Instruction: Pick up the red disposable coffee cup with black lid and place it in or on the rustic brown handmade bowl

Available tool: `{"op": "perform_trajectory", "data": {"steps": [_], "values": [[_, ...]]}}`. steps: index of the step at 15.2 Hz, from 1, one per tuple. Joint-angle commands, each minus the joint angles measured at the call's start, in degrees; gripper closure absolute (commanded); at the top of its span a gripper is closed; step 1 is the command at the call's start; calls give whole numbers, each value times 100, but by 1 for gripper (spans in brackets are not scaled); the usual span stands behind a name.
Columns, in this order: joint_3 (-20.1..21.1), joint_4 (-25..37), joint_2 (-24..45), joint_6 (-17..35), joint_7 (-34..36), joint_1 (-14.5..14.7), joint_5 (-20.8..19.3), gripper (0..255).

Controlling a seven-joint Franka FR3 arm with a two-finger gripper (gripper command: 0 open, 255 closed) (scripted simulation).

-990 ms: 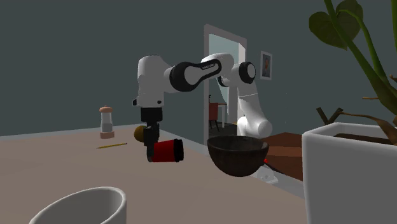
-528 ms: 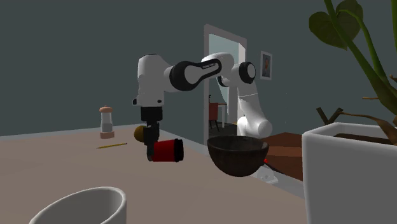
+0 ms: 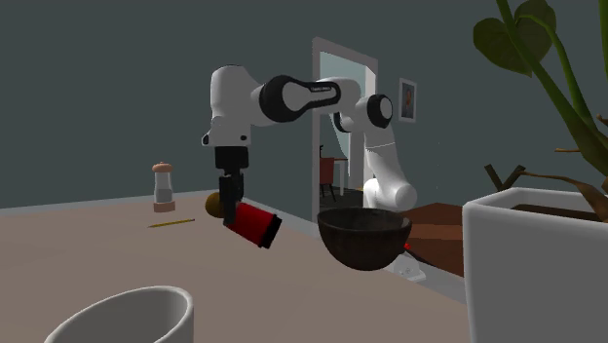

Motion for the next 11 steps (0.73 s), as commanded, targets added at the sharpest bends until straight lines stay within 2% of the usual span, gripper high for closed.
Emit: {"op": "perform_trajectory", "data": {"steps": [1, 11], "values": [[3, 156, -10, -167, -2, 3, 5, 255], [20, 1003, 47, -959, 21, 46, -15, 255]]}}
